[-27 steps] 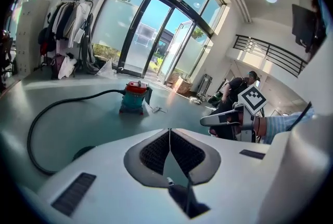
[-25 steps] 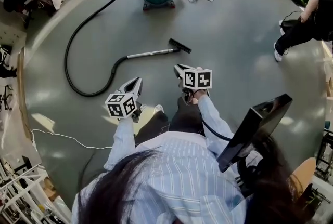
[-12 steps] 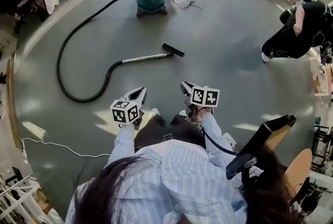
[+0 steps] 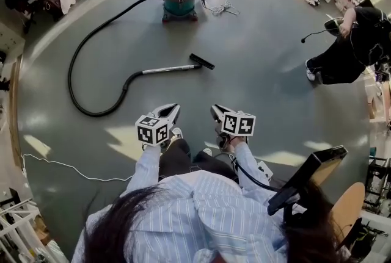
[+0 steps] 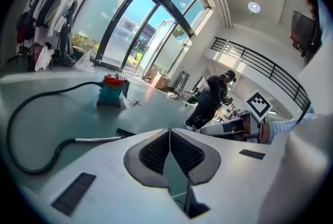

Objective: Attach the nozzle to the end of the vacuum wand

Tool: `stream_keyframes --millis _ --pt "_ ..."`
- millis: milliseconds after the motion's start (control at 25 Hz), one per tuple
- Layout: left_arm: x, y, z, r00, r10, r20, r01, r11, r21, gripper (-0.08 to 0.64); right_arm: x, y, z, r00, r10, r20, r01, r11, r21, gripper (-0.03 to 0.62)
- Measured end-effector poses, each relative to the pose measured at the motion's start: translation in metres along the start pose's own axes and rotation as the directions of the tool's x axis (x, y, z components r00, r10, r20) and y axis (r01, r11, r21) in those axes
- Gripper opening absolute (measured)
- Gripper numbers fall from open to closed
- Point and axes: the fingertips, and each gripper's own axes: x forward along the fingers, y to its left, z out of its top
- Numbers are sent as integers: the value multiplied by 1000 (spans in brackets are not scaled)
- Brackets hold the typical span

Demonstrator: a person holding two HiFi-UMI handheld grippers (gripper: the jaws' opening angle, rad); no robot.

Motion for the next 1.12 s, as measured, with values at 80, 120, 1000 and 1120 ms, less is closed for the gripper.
stream_keyframes --millis 80,120,1000,1120 --pt "2 -18 -9 1000 4 6 -4 1000 1 11 -9 -8 -12 1000 15 -6 -16 1000 -22 51" --pt "3 -27 -14 1000 2 7 -2 1000 -1 11 -14 -12 -17 1000 22 -10 -22 999 -33 51" --pt "46 -128 -58 1000 -14 -2 14 998 60 11 -77 -65 -42 999 48 -4 -49 989 -140 51" --pt "47 -123 -52 1000 -20 -18 21 998 61 11 -74 -62 -34 999 42 -2 -42 991 -129 51"
